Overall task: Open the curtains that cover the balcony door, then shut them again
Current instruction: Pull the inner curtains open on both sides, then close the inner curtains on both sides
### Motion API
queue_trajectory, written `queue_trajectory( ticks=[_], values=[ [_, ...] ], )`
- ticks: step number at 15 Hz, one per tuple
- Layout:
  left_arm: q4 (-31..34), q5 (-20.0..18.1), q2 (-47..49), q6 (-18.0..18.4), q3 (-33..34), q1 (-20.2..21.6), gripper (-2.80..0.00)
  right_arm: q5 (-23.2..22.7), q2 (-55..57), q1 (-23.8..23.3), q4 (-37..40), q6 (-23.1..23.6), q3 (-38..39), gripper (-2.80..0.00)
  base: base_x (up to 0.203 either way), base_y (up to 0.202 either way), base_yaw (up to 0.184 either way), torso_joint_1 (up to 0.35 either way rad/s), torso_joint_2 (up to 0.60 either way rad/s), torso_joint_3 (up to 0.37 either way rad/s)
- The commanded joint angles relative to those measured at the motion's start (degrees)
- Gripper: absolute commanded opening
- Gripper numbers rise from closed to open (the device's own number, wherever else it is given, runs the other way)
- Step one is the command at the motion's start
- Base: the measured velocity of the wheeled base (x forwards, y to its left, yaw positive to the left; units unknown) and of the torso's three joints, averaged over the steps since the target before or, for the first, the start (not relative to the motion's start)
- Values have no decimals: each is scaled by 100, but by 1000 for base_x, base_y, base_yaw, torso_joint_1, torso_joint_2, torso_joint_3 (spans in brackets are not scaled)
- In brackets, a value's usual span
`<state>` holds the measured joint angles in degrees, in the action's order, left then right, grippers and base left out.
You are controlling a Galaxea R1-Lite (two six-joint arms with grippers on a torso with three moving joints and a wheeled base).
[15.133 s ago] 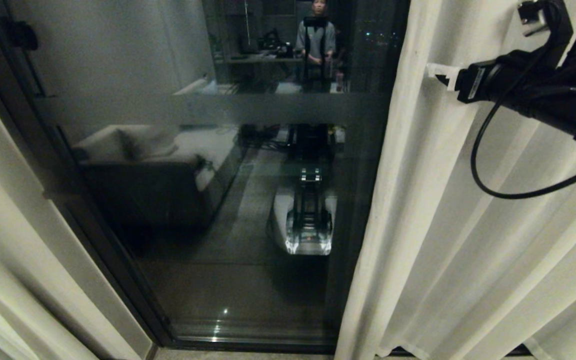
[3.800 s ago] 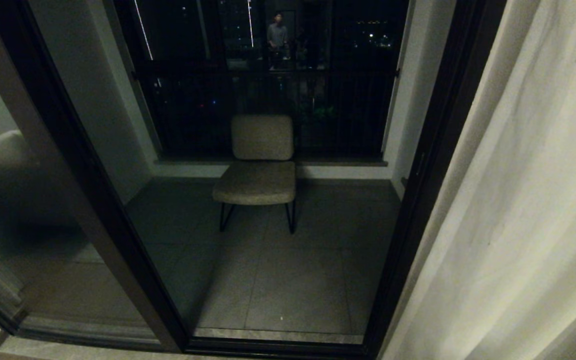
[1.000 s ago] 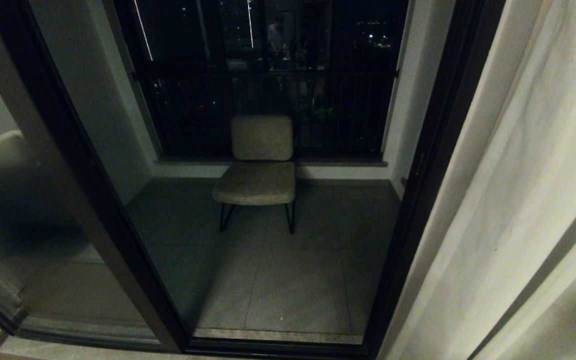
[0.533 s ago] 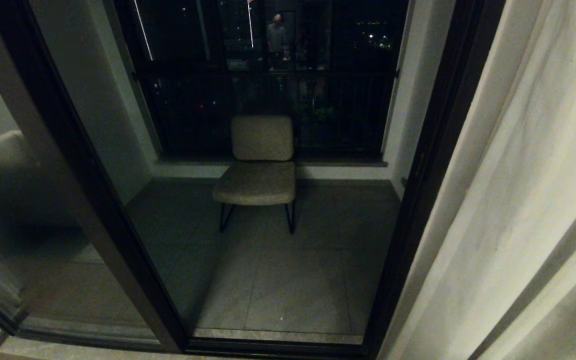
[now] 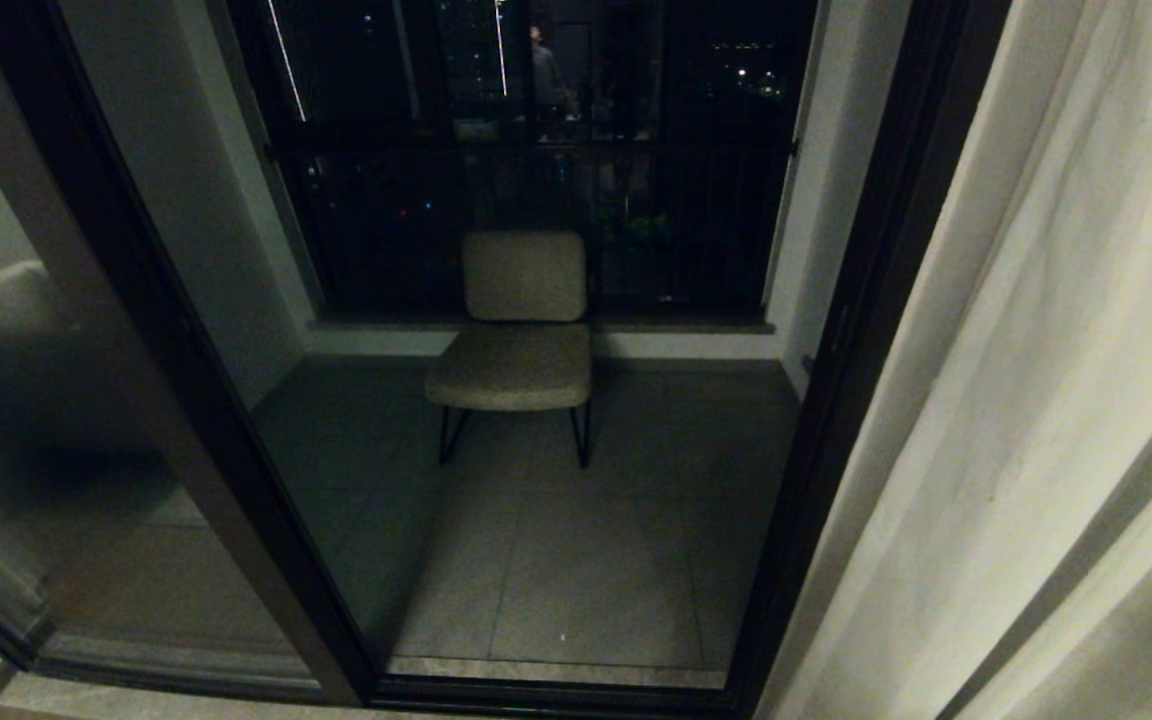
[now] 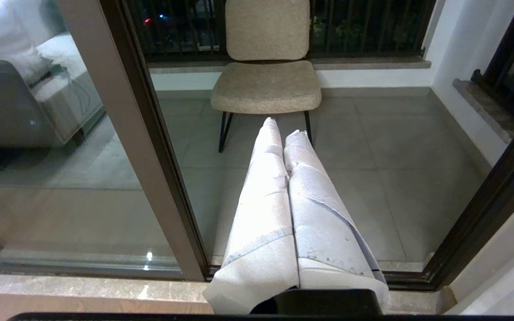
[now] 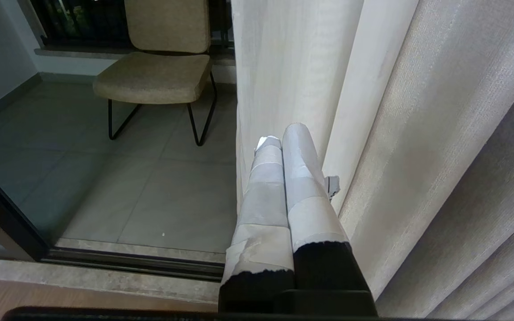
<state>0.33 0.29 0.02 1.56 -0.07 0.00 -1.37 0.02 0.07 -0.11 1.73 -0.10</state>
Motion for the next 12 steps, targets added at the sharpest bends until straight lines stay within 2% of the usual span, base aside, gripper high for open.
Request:
queue_trajectory(
  ticks=[1,12],
  values=[
    [2,-2,-2,2,-1,0,-280,-4,6,1,-7,3,1,-280,0,0,0,0,0,0],
    [2,-2,-2,2,-1,0,-280,-4,-2,1,-1,3,1,-280,0,0,0,0,0,0]
  ],
)
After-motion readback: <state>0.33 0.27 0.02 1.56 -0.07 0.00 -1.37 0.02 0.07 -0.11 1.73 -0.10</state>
